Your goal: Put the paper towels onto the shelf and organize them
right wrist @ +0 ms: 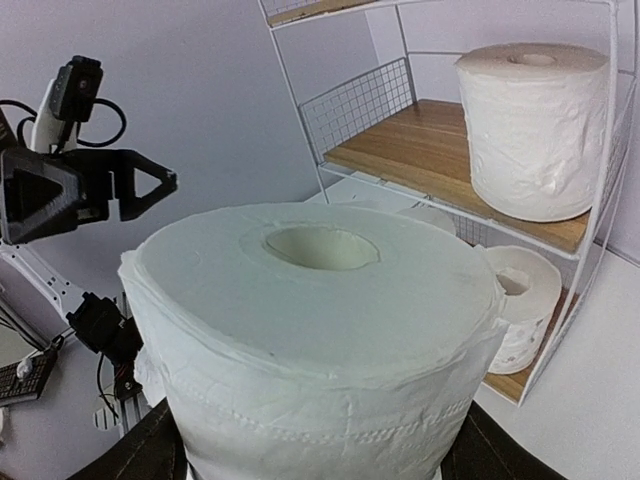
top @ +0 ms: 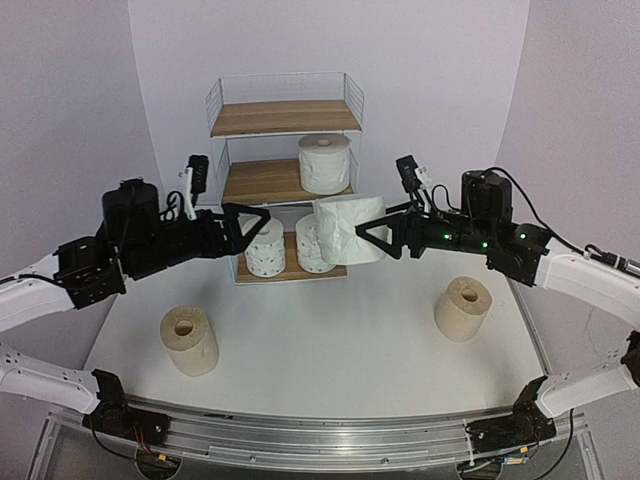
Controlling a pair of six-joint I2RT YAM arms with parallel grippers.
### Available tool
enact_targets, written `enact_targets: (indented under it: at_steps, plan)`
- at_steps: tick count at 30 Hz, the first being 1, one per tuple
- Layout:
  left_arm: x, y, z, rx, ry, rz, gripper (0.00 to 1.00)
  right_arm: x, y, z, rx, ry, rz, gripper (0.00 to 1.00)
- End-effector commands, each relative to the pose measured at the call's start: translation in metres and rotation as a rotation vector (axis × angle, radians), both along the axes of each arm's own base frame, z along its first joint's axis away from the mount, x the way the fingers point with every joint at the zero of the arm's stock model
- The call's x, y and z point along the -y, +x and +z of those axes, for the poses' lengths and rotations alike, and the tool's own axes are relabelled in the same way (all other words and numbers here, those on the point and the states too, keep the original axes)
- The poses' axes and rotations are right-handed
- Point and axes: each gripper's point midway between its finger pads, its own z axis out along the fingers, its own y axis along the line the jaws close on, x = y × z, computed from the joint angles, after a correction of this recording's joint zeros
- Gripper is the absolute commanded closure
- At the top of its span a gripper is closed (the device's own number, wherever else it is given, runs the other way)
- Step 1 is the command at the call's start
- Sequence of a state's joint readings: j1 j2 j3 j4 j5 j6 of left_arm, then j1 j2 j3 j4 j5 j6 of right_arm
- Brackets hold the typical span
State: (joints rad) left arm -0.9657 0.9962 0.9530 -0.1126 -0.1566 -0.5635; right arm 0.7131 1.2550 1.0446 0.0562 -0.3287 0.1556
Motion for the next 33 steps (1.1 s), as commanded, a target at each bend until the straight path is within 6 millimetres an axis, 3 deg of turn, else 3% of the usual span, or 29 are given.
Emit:
enact_targets:
  at_steps: [1, 7, 14, 22, 33]
  plan:
    - [-0.064, 0.001, -0.022, -0.146, 0.040, 0.254, 0.00, -0.023, 0.010, 0.071, 0.233, 0.152, -0.004, 1.00]
    - [-0.109, -0.002, -0.049, -0.292, 0.085, 0.460, 0.00, -0.078, 0.007, 0.096, 0.489, 0.163, -0.112, 1.00]
    - [-0.119, -0.006, -0.049, -0.297, 0.079, 0.480, 0.00, -0.124, 0.049, 0.091, 0.593, 0.180, -0.277, 1.00]
    - [-0.130, -0.015, -0.043, -0.285, 0.045, 0.471, 0.00, -0.157, 0.078, 0.101, 0.703, 0.212, -0.438, 1.00]
    - [-0.144, -0.026, -0.037, -0.272, -0.027, 0.458, 0.00, -0.183, 0.114, 0.086, 0.755, 0.193, -0.594, 1.00]
